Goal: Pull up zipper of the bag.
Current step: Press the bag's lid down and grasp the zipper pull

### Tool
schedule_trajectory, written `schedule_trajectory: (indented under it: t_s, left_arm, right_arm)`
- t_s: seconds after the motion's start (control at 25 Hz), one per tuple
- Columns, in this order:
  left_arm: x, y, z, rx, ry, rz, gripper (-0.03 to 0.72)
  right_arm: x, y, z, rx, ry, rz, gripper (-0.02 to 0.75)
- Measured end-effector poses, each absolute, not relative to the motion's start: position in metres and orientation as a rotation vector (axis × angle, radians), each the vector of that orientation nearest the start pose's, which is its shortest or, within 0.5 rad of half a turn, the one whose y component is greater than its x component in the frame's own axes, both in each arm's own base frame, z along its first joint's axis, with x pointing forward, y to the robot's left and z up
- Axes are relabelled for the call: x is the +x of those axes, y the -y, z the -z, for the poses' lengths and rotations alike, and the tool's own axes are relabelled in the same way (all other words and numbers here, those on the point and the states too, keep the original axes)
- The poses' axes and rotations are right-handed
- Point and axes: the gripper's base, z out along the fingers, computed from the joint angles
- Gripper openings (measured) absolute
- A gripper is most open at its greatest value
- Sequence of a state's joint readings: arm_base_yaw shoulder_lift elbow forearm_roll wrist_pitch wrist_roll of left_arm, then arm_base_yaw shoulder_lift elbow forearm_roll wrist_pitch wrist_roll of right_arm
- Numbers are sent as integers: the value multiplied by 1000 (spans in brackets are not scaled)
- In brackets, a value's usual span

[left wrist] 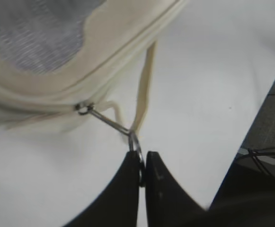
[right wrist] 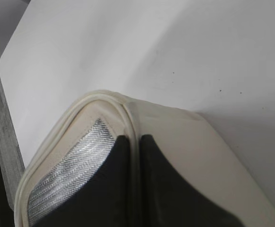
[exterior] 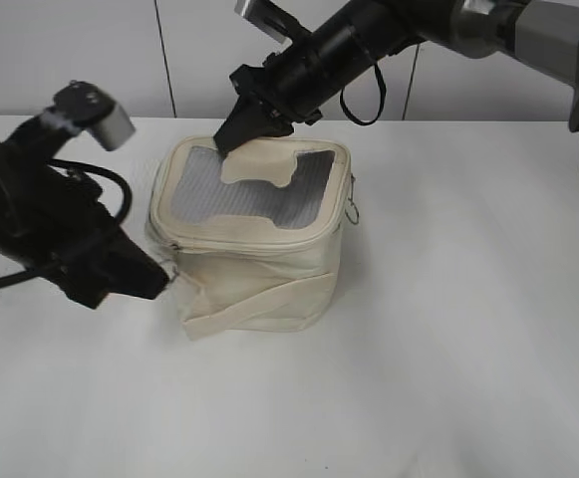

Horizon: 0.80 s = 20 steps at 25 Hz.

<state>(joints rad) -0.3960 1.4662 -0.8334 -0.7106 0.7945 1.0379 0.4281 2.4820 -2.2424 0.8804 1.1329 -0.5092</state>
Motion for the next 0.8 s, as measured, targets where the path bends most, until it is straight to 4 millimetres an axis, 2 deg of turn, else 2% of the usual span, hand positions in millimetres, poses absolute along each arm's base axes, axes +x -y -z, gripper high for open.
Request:
schedule_trajectory:
  t_s: [0.16,0.32,0.68,0.8]
  left_arm:
    - [210,181,-222,1376,-2222,591,18]
    - [197,205,-224,1424,-2107,546,22]
    - [196,207,-224,1365,-2133,577,27]
    - [197,199,-223,1332,-2211,626,87]
  right_arm:
    - [453,-277,-191,-859,-2469,-1162,42]
    - [450,-276,-190,-923,-2470,-1160,42]
    - [450,-275,-190,-947,-2467,-1157,42]
    - [451,-273,-192,-932,-2466,-1155,80]
